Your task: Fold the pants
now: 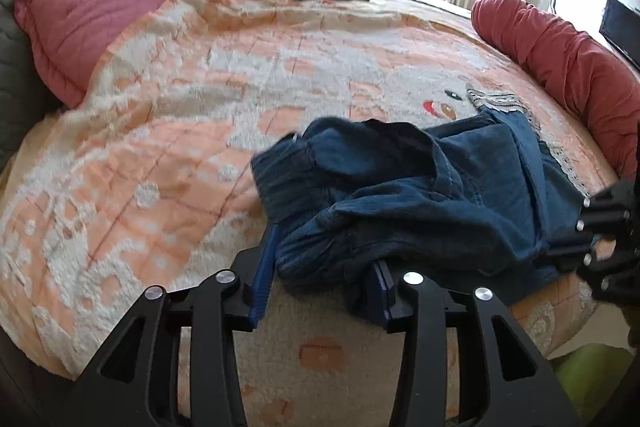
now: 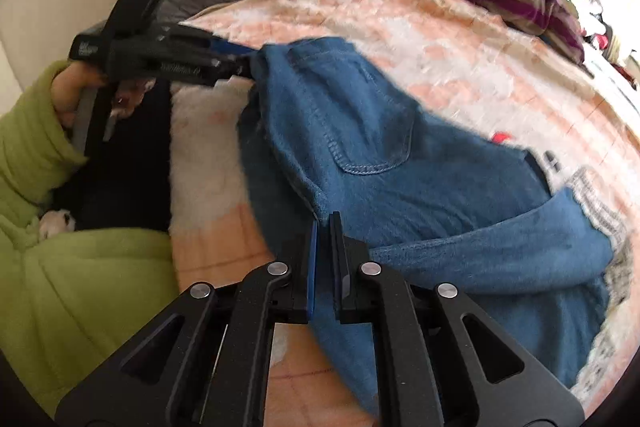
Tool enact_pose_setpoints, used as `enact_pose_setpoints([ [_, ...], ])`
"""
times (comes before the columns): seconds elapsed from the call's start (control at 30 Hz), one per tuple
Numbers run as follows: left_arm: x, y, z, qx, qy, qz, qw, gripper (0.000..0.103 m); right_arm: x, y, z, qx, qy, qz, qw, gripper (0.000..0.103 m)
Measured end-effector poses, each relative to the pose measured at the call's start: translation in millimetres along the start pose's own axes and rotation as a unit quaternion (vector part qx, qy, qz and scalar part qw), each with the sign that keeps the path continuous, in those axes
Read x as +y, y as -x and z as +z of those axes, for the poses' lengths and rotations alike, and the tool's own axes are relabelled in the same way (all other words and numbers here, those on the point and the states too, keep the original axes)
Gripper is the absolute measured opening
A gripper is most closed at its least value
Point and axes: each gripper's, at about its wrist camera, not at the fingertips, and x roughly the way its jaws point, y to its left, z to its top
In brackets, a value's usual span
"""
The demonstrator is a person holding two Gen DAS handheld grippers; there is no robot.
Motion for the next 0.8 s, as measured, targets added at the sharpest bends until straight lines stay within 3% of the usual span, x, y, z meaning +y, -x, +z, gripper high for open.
enact_pose_setpoints([
  [0.23,19,19,-12,0.021,0.036,-0.002,0.9991,0.050,10,-8,-7,0.010,0.018,0.007,1.000,0.003],
  [0.33,18,40,-9,-0.008,0.046,0.015,0.9988,0.047,12,-8,-8,0.009,0.020,0.015,1.000,0.005],
  [0.43,3,56,1,-0.049,0.058,-0.018,0.9970,0.045,16,-5,-6,0.007,0.029,0.030,0.999,0.009],
  [0.5,-19,51,7,-0.052,0.035,-0.042,0.9972,0.038,17,2,-4,-0.001,0.024,0.037,0.999,0.016],
  [0.6,-44,26,7,-0.029,-0.001,-0.049,0.9984,0.038,8,21,2,-0.042,-0.019,0.072,0.996,0.018],
  [0.67,-46,6,1,-0.003,-0.001,-0.049,0.9988,0.038,4,21,5,-0.053,-0.034,0.057,0.996,0.022],
  [0.73,-47,-13,-10,0.010,-0.014,-0.011,0.9998,0.032,-2,5,4,-0.021,-0.048,0.026,0.998,0.024],
  [0.8,-46,-21,-17,0.012,-0.013,-0.011,0.9998,0.032,-11,-18,-4,0.028,-0.074,0.021,0.997,0.027],
])
